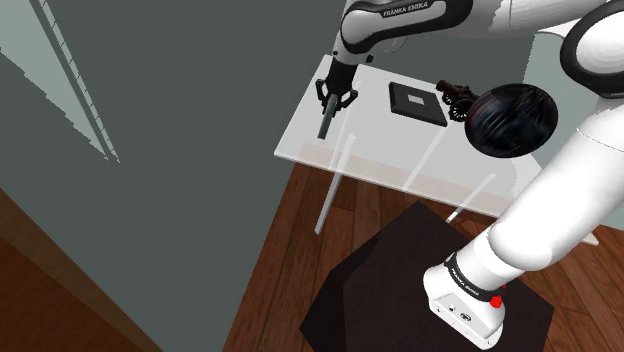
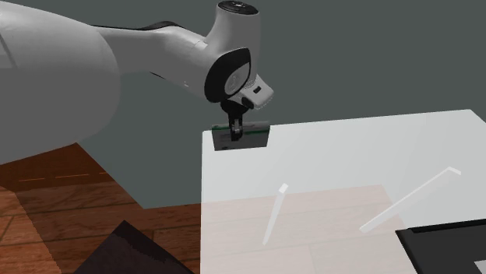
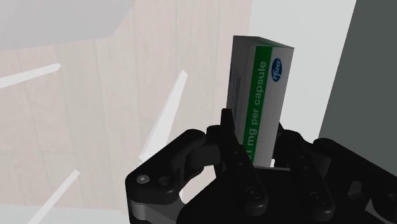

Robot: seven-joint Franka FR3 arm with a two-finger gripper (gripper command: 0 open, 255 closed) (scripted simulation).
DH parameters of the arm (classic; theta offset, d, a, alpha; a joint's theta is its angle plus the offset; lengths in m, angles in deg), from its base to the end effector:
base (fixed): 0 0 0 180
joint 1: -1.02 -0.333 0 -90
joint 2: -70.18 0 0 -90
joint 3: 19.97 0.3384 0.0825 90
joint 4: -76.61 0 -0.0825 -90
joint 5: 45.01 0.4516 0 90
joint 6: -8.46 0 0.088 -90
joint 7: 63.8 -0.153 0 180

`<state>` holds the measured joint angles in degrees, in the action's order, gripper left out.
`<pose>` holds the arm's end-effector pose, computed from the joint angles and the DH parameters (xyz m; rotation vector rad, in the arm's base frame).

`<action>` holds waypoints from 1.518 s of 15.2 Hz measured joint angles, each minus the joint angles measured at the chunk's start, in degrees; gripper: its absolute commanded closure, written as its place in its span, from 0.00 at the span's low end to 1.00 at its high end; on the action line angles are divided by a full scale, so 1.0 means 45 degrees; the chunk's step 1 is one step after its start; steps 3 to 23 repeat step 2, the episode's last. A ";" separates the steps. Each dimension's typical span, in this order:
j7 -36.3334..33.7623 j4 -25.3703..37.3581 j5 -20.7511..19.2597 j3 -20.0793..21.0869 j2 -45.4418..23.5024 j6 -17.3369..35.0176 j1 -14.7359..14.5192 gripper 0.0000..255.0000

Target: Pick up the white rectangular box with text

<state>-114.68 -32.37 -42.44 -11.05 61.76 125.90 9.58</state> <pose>0.6581 0.0065 0.3695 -2.7742 1.3470 0.0386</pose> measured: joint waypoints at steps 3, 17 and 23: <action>-0.0011 0.0187 0.0006 0.0004 0.0077 -0.0259 0.0000 1.00; -0.0011 0.0187 0.0006 0.0004 0.0077 -0.0259 0.0000 1.00; -0.0011 0.0187 0.0006 0.0004 0.0077 -0.0259 0.0000 1.00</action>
